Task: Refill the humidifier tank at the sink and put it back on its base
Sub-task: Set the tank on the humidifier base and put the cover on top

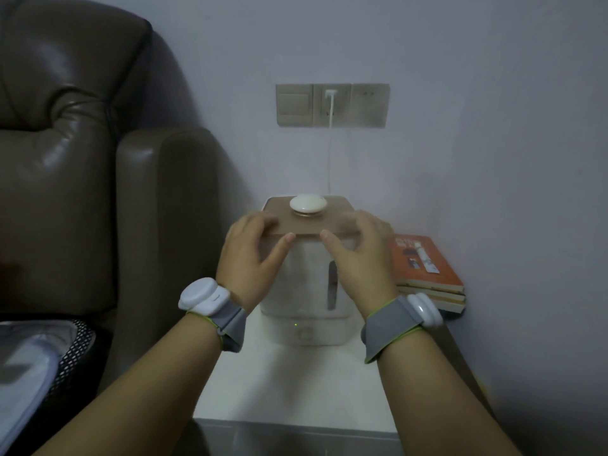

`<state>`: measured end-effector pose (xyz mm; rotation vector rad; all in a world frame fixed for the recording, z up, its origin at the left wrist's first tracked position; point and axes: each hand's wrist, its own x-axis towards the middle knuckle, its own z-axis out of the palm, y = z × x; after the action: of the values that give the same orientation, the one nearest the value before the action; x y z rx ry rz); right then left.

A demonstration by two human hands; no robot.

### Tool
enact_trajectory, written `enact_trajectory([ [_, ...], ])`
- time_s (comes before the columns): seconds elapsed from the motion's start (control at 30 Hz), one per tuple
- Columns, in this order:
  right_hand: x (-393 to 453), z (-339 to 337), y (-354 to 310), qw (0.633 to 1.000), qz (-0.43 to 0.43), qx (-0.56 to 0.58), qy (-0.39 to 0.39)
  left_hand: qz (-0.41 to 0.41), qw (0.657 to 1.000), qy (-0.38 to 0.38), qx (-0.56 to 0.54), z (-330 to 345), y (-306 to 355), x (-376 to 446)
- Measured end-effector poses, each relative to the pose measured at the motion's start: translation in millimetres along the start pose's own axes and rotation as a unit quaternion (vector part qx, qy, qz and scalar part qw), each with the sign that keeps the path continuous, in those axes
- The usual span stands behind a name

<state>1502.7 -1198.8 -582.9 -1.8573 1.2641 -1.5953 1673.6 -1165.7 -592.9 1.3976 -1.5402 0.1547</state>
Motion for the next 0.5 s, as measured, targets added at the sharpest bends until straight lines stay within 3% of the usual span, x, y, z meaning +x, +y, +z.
enact_trajectory([
  [0.13,-1,1,-3,0.999,-0.038,-0.022,0.019,-0.010,1.000,0.003,-0.017,-2,-3,4],
  [0.5,0,-12,1,0.999,-0.007,-0.014,0.036,-0.028,0.997,0.051,-0.059,10,9,-13],
])
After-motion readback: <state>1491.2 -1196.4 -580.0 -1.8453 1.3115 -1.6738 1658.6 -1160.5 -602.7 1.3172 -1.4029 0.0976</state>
